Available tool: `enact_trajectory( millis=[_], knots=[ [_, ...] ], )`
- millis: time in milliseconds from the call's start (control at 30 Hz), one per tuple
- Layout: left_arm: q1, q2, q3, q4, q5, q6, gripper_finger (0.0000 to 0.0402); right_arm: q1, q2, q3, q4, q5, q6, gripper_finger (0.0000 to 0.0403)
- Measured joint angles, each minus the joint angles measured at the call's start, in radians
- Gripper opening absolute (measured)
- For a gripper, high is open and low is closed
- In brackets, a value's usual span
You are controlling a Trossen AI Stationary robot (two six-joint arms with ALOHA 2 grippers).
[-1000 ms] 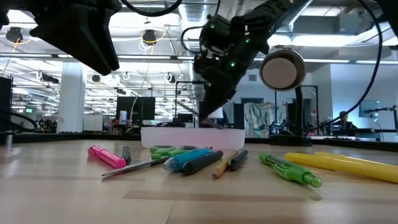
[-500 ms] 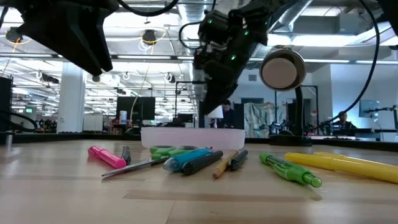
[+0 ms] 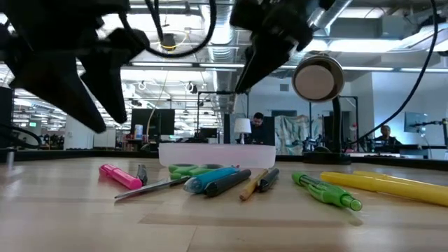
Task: Pick & place school supplies into a supply box
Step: Put the pink pen into the supply box
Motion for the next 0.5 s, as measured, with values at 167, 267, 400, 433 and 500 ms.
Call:
enact_trajectory(
  millis=[167, 267, 400, 433, 500],
  knots=[
    [0.065, 0.000, -0.063, 0.089, 0.080, 0.059, 0.0126, 0.076, -0.105, -0.077, 0.052, 0.003, 0.015, 0.0143],
    [0.101, 0.000, -0.088, 0.146, 0.130, 0.095, 0.0126, 0.119, -0.179, -0.141, 0.102, 0.003, 0.034, 0.0137],
    [0.139, 0.000, -0.111, 0.220, 0.240, 0.138, 0.0126, 0.178, -0.275, -0.239, 0.170, 0.021, 0.077, 0.0132],
    [0.147, 0.000, -0.116, 0.226, 0.261, 0.141, 0.0126, 0.194, -0.298, -0.262, 0.178, 0.043, 0.089, 0.0132],
    [0.159, 0.000, -0.120, 0.225, 0.289, 0.143, 0.0126, 0.235, -0.345, -0.311, 0.206, 0.097, 0.112, 0.0132]
  ],
)
